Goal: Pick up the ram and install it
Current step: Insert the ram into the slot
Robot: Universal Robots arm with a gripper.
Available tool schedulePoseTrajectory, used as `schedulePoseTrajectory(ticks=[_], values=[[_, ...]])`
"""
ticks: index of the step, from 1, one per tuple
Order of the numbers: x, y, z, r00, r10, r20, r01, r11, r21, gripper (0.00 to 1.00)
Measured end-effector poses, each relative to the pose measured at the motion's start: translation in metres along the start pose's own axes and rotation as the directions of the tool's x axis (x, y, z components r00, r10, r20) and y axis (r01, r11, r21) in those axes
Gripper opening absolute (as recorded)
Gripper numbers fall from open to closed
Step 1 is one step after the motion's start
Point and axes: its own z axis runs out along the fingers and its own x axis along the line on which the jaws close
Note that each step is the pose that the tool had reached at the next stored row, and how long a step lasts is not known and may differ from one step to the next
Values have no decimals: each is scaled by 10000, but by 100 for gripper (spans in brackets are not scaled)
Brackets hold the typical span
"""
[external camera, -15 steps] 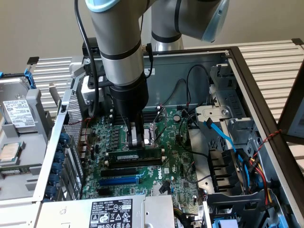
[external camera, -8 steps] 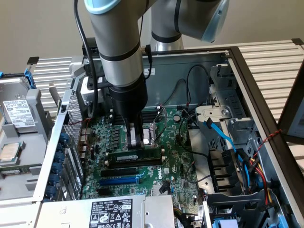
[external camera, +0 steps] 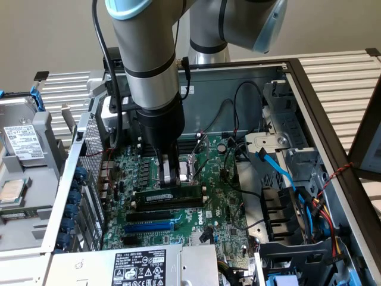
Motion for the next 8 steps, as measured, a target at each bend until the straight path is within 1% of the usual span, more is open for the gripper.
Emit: schedulePoseTrajectory(ticks=[8], values=[[11,8,-1,9999,130,-16,-130,9999,4,12]])
